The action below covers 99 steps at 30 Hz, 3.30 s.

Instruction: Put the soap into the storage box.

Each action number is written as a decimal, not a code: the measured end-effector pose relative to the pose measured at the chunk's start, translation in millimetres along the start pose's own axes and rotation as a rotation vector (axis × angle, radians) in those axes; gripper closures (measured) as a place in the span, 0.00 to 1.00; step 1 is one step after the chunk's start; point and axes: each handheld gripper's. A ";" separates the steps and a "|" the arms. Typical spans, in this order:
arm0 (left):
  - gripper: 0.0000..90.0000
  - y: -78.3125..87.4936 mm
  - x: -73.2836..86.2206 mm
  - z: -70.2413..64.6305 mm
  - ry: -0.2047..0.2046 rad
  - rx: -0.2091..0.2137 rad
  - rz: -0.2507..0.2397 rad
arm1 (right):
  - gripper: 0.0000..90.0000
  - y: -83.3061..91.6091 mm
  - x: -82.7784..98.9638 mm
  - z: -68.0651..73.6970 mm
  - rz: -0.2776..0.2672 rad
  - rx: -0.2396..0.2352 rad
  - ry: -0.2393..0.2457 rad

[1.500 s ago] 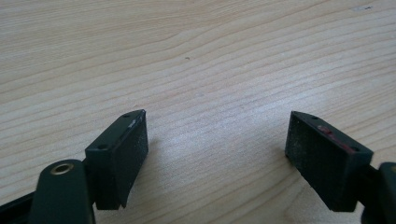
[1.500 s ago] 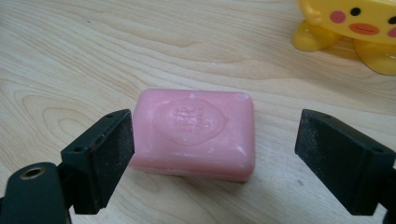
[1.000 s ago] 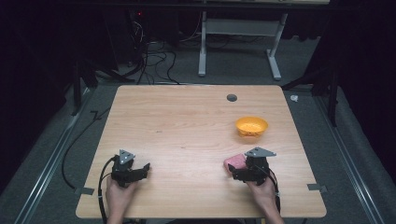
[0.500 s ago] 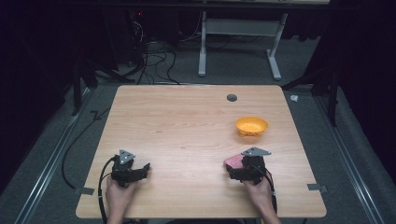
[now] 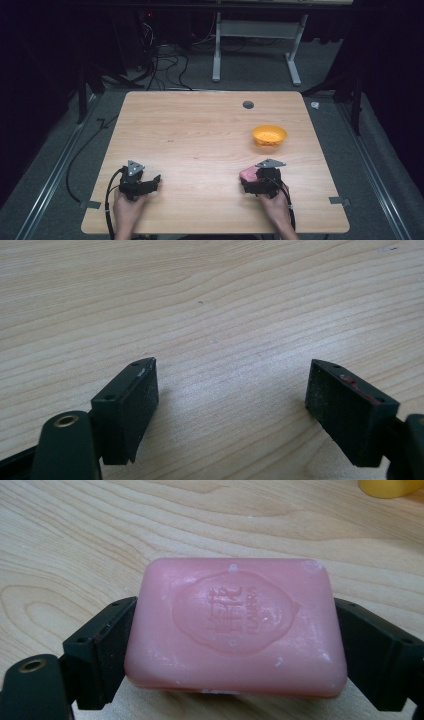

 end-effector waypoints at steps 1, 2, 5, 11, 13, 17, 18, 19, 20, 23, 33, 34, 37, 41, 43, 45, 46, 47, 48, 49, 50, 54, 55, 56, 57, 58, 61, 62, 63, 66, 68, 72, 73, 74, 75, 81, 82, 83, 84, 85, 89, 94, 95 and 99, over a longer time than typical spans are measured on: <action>0.24 0.0 0.0 0.0 0.000 0.000 0.000 | 0.13 -0.1 0.0 0.5 0.000 0.004 0.002; 0.24 0.0 0.0 0.0 0.000 0.000 0.000 | 0.13 -0.1 0.0 0.5 0.000 0.004 0.002; 0.24 0.0 0.0 0.0 0.000 0.000 0.000 | 0.13 -0.3 0.2 1.2 0.000 0.012 0.005; 0.24 0.0 0.0 0.0 0.000 0.000 0.000 | 0.14 -0.5 1.0 1.2 -0.007 0.015 0.015; 0.24 0.0 0.0 0.0 0.000 0.000 0.000 | 0.14 -0.5 1.2 1.3 -0.008 0.017 0.016; 0.24 0.0 0.0 0.0 0.000 0.000 0.000 | 0.15 0.0 1.7 2.1 -0.007 0.015 0.017; 0.24 0.0 0.0 0.0 0.000 0.000 0.000 | 0.15 0.0 1.9 2.4 -0.009 0.016 0.021; 0.24 0.0 0.0 0.0 0.000 0.000 0.000 | 0.15 0.1 2.0 2.7 -0.010 0.014 0.021; 0.24 0.0 0.0 0.0 0.000 0.000 0.000 | 0.15 0.2 2.1 2.9 -0.011 0.016 0.022; 0.24 0.0 0.0 0.0 0.000 0.000 0.000 | 0.15 0.4 2.4 3.2 -0.015 0.015 0.022; 0.24 0.0 0.0 0.0 0.000 0.000 0.000 | 0.15 8.8 2.1 -1.6 -0.046 -0.005 0.004; 0.24 0.0 0.0 0.0 0.000 0.000 0.000 | 0.15 9.4 2.3 -2.2 -0.048 -0.007 0.003; 0.24 0.0 0.0 0.0 0.000 0.000 0.000 | 0.15 12.1 2.3 -4.0 -0.053 -0.012 -0.005; 0.24 0.0 0.0 0.0 0.000 0.000 0.000 | 0.15 16.9 1.8 -7.5 -0.062 -0.020 -0.015; 0.24 0.0 0.0 0.0 0.000 0.000 0.000 | 0.15 18.4 1.5 -9.2 -0.066 -0.027 -0.017; 0.24 0.0 0.0 0.0 0.000 0.000 0.000 | 0.15 18.9 1.4 -9.7 -0.068 -0.027 -0.018; 0.24 0.0 0.0 0.0 0.000 0.000 0.000 | 0.15 19.6 1.1 -10.8 -0.069 -0.028 -0.014; 0.24 0.0 0.0 0.0 0.000 0.000 0.000 | 0.15 20.3 1.1 -11.3 -0.067 -0.029 -0.018; 0.24 0.0 0.0 0.0 0.000 0.000 0.000 | 0.15 20.9 0.9 -12.3 -0.065 -0.031 -0.018; 0.24 0.0 0.0 0.0 0.000 0.000 0.000 | 0.15 20.9 0.9 -12.3 -0.065 -0.031 -0.018; 0.24 0.0 0.0 0.0 0.000 0.000 0.000 | 0.15 21.7 0.8 -13.1 -0.065 -0.039 -0.020; 0.24 0.0 0.0 0.0 0.000 0.000 0.000 | 0.15 22.5 0.3 -14.0 -0.068 -0.039 -0.016; 0.24 0.0 0.0 0.0 0.000 0.000 0.000 | 0.15 23.1 0.0 -14.3 -0.067 -0.043 -0.020; 0.24 0.0 0.0 -0.1 0.000 0.000 0.000 | 0.15 23.6 -0.4 -15.0 -0.069 -0.043 -0.018; 0.24 0.0 0.0 -0.1 0.000 0.000 0.000 | 0.15 24.1 -0.7 -15.3 -0.071 -0.044 -0.019; 0.24 0.0 0.0 -0.1 0.000 0.000 0.000 | 0.15 24.9 -1.2 -16.0 -0.073 -0.042 -0.018; 0.24 0.0 0.0 -0.1 0.000 -0.001 0.000 | 0.15 27.4 -2.0 -18.6 -0.075 -0.049 -0.026; 0.24 0.0 0.0 -0.1 0.000 0.000 0.000 | 0.15 28.1 -2.3 -19.5 -0.078 -0.049 -0.028; 0.24 0.0 0.0 -0.1 0.000 -0.001 0.000 | 0.15 29.0 -2.6 -20.7 -0.081 -0.048 -0.025; 0.24 0.0 0.0 -0.1 0.000 -0.001 0.000 | 0.15 32.2 -3.5 -24.1 -0.086 -0.040 -0.034; 0.24 0.0 0.0 -0.1 0.000 -0.001 0.000 | 0.15 34.7 -4.5 -26.7 -0.090 -0.041 -0.042; 0.24 0.0 0.0 -0.1 0.000 0.000 0.000 | 0.15 40.1 -7.5 -31.3 -0.101 -0.025 -0.042; 0.24 0.0 0.0 -0.1 0.000 0.000 0.000 | 0.15 41.2 -8.3 -32.2 -0.103 -0.027 -0.047; 0.24 0.0 0.0 -0.1 0.000 0.000 0.000 | 0.15 42.4 -9.0 -33.2 -0.105 -0.024 -0.049; 0.24 0.0 0.0 -0.1 0.000 0.000 0.000 | 0.15 43.4 -9.7 -34.2 -0.107 -0.021 -0.052; 0.24 0.0 0.0 0.0 0.000 0.000 0.000 | 0.15 48.5 -14.8 -43.3 -0.122 -0.022 -0.072; 0.24 0.0 0.0 -0.1 0.000 0.000 0.000 | 0.15 48.5 -14.8 -43.3 -0.122 -0.022 -0.072; 0.24 0.0 0.0 -0.1 0.000 -0.001 0.000 | 0.15 49.1 -15.4 -43.9 -0.125 -0.022 -0.075; 0.24 0.0 0.0 -0.1 0.000 0.000 0.000 | 0.15 51.1 -17.7 -46.6 -0.130 -0.019 -0.077; 0.24 0.0 0.0 -0.1 0.000 0.000 0.000 | 0.15 51.7 -18.6 -47.3 -0.132 -0.020 -0.081; 0.24 0.0 0.0 0.0 0.000 0.000 0.000 | 0.15 55.1 -24.5 -51.5 -0.139 -0.020 -0.086; 0.24 0.0 0.0 0.0 0.000 0.000 0.000 | 0.15 57.2 -30.2 -55.9 -0.141 -0.023 -0.095; 0.24 0.0 0.0 0.0 0.000 0.000 0.000 | 0.15 58.2 -33.3 -58.3 -0.144 -0.022 -0.099; 0.24 0.0 0.0 0.0 0.000 0.000 0.000 | 0.15 58.9 -36.5 -62.4 -0.144 -0.029 -0.112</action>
Point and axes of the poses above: each handheld gripper's, and its own axes: y roughly backward along the jaws, x roughly out of its underside, z roughly to its left, and after that the axes turned 11 degrees about z, right-handed
